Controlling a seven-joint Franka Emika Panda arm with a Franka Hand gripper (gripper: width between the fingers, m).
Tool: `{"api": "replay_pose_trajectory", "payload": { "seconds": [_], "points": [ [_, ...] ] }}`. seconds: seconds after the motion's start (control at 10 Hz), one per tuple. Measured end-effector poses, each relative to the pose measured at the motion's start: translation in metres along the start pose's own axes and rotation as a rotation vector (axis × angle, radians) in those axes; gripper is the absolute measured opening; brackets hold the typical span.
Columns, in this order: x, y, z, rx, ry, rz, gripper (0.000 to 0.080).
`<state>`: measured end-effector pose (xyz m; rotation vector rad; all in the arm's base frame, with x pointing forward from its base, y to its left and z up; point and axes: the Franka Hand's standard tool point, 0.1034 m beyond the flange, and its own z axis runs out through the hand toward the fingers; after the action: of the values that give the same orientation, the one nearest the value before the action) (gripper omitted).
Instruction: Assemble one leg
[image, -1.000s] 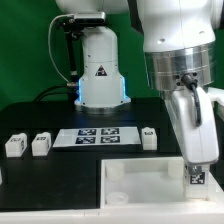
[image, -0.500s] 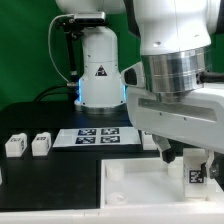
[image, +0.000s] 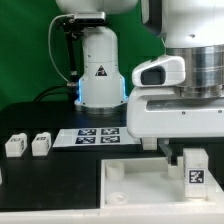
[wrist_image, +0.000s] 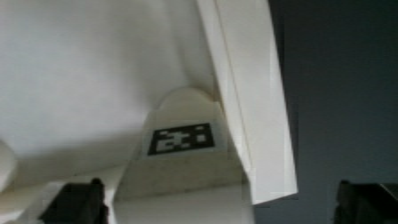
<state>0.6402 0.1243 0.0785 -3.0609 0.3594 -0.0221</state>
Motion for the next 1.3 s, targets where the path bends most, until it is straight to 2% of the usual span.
{"api": "replay_pose_trajectory", "payload": {
  "seconds": [0.1, 0.3, 0.4, 0.6, 0.7, 0.8, 1.0, 1.1, 1.3],
  "points": [
    [-0.0002, -0.0004, 0.0001, 0.001, 0.0, 0.035, 0.0649],
    [-0.0001, -0.0001, 0.0001, 0.002, -0.001, 0.043, 0.0387],
    [-0.0002, 0.0009, 0.0005, 0.001, -0.002, 0.151, 0.0304],
    [0.0011, 0.0042, 0.0002, -0.002, -0.005, 0.353, 0.0302],
    [0.0051, 0.0065, -0.0045, -0.013, -0.029, 0.592, 0.0302],
    [0.007, 0.0079, -0.0039, -0.01, -0.051, 0.83, 0.0298],
    [0.0056, 0.0088, 0.0015, 0.02, -0.075, 1.227, 0.0298],
    [0.004, 0.0062, 0.0042, 0.026, -0.07, 1.408, 0.0297],
    [0.0017, 0.0021, 0.0048, 0.021, -0.071, 1.487, 0.0296]
  ]
}}
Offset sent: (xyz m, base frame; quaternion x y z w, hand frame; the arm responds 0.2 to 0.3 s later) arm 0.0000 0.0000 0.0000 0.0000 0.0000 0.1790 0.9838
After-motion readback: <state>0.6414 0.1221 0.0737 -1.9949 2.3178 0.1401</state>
